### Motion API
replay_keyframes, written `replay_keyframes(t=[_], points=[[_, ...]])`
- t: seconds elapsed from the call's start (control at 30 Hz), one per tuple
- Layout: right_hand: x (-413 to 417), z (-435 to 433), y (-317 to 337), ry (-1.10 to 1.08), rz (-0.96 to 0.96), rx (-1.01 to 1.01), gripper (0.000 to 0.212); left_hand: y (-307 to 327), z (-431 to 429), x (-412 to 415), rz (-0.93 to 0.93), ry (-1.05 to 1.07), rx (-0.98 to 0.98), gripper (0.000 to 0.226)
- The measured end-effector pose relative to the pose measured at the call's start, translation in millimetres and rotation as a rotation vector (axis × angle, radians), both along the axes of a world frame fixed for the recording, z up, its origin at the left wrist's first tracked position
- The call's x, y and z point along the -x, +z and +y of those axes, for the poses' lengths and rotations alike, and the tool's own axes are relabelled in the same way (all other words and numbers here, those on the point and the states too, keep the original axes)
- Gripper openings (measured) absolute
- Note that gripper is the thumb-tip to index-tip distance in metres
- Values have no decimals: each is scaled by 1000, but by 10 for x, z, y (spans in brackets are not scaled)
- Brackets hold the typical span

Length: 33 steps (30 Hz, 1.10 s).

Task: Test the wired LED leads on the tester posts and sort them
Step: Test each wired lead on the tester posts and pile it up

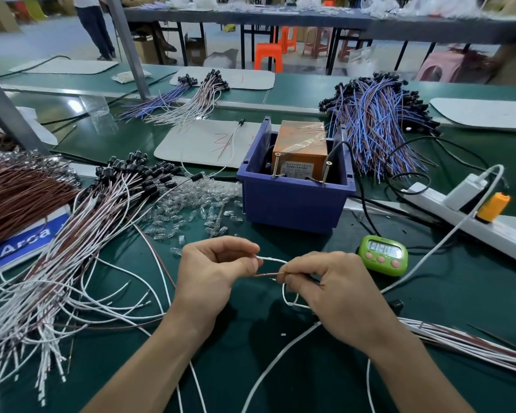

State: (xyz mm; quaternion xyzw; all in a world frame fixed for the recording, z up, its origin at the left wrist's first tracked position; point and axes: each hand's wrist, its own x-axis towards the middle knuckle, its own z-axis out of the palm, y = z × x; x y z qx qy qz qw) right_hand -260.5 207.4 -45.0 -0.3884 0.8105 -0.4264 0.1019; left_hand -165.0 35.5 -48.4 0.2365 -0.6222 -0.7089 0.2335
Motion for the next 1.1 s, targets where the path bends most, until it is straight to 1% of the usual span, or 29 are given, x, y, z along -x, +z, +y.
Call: replay_keyframes(t=[0.17, 0.3, 0.47, 0.53, 0.63, 0.77, 0.87, 0.97, 1.1], points=[[8, 1, 8, 9, -13, 12, 16, -9, 5, 14, 8, 42, 36, 41], [-8, -19, 0, 3, 1, 18, 15, -44, -6, 31, 22, 87, 62, 41], [-28, -36, 1, 2, 9, 22, 16, -72, -3, 40, 11, 143, 147, 43], [-36, -46, -2, 3, 16, 18, 15, -79, 5, 41, -16, 168, 212, 44], [-33, -51, -13, 4, 26, 6, 15, -83, 38, 24, -60, 203, 429, 42], [-26, -34, -60, 10, 35, 17, 16, -83, 66, -7, -67, 232, 673, 31], [-37, -52, -107, 19, 57, 35, 20, -95, 54, 11, -86, 221, 732, 31], [-36, -94, -135, 25, 75, 44, 28, -91, 36, 49, -119, 230, 741, 27], [-17, -116, -193, 3, 106, 62, 30, -107, 40, 60, -170, 234, 763, 22]])
